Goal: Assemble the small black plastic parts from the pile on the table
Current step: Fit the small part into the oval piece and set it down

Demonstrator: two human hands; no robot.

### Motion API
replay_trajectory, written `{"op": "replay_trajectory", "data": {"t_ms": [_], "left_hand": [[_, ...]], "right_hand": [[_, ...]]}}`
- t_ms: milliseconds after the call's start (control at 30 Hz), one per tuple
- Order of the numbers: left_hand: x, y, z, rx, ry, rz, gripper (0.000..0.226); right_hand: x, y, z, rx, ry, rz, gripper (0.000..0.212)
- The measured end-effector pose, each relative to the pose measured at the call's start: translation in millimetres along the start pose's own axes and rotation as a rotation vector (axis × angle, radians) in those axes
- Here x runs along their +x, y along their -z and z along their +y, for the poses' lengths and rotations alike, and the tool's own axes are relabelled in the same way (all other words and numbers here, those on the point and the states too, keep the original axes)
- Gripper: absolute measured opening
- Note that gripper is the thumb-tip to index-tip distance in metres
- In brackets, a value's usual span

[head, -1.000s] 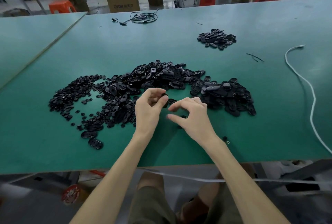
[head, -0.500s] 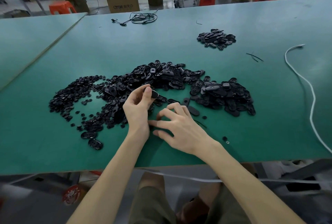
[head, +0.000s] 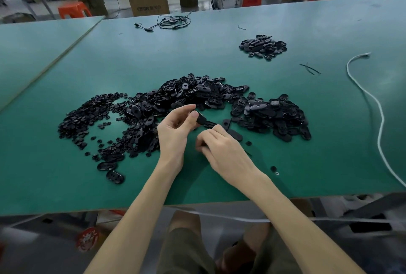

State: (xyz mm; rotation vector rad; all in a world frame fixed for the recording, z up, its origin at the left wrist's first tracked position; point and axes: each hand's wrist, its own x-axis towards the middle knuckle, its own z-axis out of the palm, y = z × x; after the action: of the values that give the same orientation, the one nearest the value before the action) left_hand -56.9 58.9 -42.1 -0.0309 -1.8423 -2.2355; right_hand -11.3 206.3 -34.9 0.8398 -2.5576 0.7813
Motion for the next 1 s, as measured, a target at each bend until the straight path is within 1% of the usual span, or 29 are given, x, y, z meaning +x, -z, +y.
{"op": "replay_trajectory", "data": {"t_ms": [67,133,200,267,333,367,500,633,767,867,1000], "left_hand": [[-0.1,-0.3,0.6,0.001,0.015,-0.006,0.018],[0.0,-1.0,1.0,0.023,0.015,-0.02,0.019],[-1.2,-2.6,2.0,0.056,-0.003,-0.05,0.021],[-2.5,-4.0,3.1,0.077,-0.029,-0.083,0.023],[-3.5,-4.4,4.1,0.096,-0.05,-0.11,0.027],[-3.3,-4.3,4.3,0.106,-0.059,-0.121,0.028],[-3.6,-4.5,4.2,0.136,-0.08,-0.143,0.031],[-5.1,-4.3,5.4,0.127,-0.051,-0.153,0.031],[-3.3,-4.7,3.9,0.235,-0.064,-0.161,0.037],[-2.6,-4.8,3.1,0.255,-0.071,-0.14,0.031],[-2.9,-5.0,4.6,0.227,-0.066,-0.107,0.021]], "right_hand": [[0.2,-1.5,0.7,0.086,-0.067,0.044,0.003],[2.4,-1.5,4.3,0.244,-0.195,0.123,0.002],[4.8,1.6,12.4,0.473,-0.373,0.215,0.005],[5.7,7.0,22.2,0.759,-0.524,0.327,0.009],[4.4,11.8,27.4,0.96,-0.604,0.431,0.013],[3.8,12.7,28.5,1.002,-0.613,0.453,0.014],[3.6,11.4,28.3,1.012,-0.607,0.424,0.015],[4.2,11.5,30.2,1.033,-0.618,0.431,0.018],[4.6,11.0,29.8,1.095,-0.607,0.417,0.026],[4.3,10.3,31.5,1.053,-0.592,0.432,0.017],[4.5,9.0,32.1,1.053,-0.591,0.442,0.015]]}}
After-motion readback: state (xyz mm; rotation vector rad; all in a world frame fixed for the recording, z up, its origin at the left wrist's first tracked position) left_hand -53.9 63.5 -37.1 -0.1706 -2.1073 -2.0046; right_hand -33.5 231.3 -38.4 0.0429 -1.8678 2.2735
